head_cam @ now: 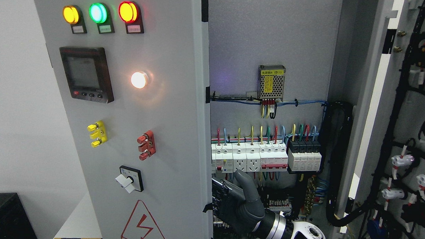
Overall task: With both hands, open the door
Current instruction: 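Keep swinging the door open with the right hand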
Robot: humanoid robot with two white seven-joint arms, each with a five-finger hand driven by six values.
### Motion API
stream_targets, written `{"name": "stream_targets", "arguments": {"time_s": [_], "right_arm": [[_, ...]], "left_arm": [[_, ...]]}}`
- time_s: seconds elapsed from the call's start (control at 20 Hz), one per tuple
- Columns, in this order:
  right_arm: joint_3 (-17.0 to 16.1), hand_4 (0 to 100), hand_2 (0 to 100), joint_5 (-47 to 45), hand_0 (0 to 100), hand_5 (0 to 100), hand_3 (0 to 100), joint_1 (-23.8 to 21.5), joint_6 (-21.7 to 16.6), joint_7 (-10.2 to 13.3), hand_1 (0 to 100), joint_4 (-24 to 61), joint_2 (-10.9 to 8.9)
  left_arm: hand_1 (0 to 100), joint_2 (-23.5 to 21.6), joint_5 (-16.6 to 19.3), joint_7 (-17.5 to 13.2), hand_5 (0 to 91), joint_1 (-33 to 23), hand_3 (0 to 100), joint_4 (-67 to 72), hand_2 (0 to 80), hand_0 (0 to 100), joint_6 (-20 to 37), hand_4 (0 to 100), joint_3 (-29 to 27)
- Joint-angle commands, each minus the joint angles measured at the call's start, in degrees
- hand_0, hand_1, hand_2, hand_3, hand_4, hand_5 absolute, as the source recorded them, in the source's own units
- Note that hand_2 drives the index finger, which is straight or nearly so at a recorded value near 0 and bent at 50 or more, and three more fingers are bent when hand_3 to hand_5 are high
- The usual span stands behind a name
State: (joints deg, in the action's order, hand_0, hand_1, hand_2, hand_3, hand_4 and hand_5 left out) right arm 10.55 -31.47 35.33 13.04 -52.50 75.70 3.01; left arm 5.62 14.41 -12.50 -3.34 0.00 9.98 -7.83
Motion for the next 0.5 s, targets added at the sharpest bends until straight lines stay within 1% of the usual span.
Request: {"name": "stream_targets", "arguments": {"time_s": [0.0, 0.1, 0.25, 0.45], "right_arm": [[0.26, 0, 0, -0.26, 0, 0, 0, 0.18, -1.61, -0.06, 0, -0.99, -3.44], [0.43, 0, 0, -0.43, 0, 0, 0, 0.18, -2.76, -0.23, 0, -1.17, -4.32], [0.70, 0, 0, -0.61, 0, 0, 0, 0.53, -3.11, -0.50, 0, -2.84, -4.85], [2.45, 0, 0, -0.52, 0, 0, 0, 0.53, -8.02, -2.25, 0, -4.86, -4.94]], "left_arm": [[21, 0.01, 0.00, 0.02, 0.0, 0.00, 0, -0.53, 0.0, 84, 0.04, 0, -0.08], [21, 0.01, 0.00, 0.02, 0.0, 0.00, 0, -0.53, 0.0, 84, -0.05, 0, 0.01], [21, 0.00, 0.00, 0.02, 0.0, 0.00, 0, -0.53, 0.0, 84, 0.04, 0, 0.01], [21, 0.01, 0.00, 0.02, 0.0, 0.00, 0, -0.53, 0.0, 84, -0.05, 0, 0.01]]}}
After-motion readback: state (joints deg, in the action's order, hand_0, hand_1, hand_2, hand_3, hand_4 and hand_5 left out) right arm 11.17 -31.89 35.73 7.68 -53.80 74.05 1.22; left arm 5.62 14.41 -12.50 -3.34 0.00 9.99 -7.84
